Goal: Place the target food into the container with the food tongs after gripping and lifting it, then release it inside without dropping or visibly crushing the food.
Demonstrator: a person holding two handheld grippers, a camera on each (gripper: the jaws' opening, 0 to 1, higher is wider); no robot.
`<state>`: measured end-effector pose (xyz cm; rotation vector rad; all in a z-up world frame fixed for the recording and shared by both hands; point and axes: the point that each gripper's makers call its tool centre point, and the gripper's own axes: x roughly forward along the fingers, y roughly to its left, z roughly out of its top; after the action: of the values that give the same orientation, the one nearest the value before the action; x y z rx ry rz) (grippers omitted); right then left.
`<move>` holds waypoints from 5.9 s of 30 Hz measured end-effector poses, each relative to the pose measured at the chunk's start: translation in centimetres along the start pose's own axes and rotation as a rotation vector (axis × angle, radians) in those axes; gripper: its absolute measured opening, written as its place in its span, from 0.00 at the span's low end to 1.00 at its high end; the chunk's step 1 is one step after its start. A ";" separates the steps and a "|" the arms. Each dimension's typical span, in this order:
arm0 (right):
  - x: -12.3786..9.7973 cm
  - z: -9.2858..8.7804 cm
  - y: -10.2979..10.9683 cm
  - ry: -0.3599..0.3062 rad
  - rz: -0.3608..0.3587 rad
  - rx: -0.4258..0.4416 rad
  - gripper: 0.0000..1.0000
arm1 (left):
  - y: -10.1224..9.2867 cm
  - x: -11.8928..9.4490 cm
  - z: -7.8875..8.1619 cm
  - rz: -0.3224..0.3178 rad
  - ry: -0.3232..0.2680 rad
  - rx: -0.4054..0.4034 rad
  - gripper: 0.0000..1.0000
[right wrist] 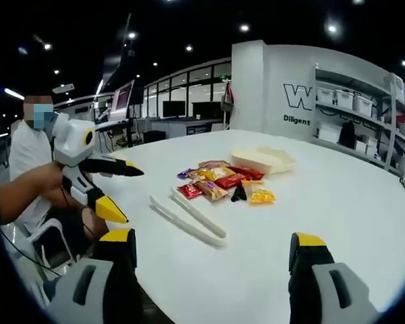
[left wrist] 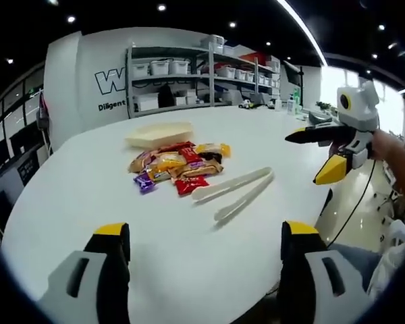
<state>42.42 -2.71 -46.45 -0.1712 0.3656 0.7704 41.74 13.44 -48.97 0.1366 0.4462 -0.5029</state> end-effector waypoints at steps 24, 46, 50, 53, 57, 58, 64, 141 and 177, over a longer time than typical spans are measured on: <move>2.0 -0.7 2.2 -0.015 0.105 0.035 0.79 | -2.9 2.1 0.4 -0.134 -0.016 0.065 0.50; 2.8 -0.9 3.1 -0.025 0.173 0.123 0.72 | -3.6 3.3 0.7 -0.210 0.005 0.075 0.29; 3.0 -0.9 3.1 -0.025 0.176 0.126 0.71 | -3.3 3.4 0.7 -0.214 0.000 0.066 0.25; 3.0 -1.0 3.2 -0.024 0.180 0.128 0.71 | -3.1 3.4 0.8 -0.221 -0.002 0.061 0.23; 3.2 -1.0 3.0 -0.027 0.177 0.123 0.68 | -3.0 3.4 0.8 -0.226 -0.010 0.047 0.19; 3.2 -1.0 2.9 -0.030 0.174 0.123 0.67 | -3.0 3.5 0.8 -0.225 -0.011 0.047 0.17; 3.4 -1.4 3.0 -0.015 0.182 0.124 0.66 | -2.9 3.6 0.8 -0.240 -0.001 0.062 0.13; -3.1 8.4 5.0 -0.458 0.424 0.168 0.32 | -9.9 -3.0 7.1 -0.784 -0.413 -0.084 0.01; -4.5 9.3 9.5 -0.450 0.658 0.181 0.27 | -13.9 -6.7 9.9 -1.028 -0.499 -0.127 0.01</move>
<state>35.11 3.73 -36.31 0.3095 0.0508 1.3837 33.39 1.99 -37.38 -0.3639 0.0191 -1.4722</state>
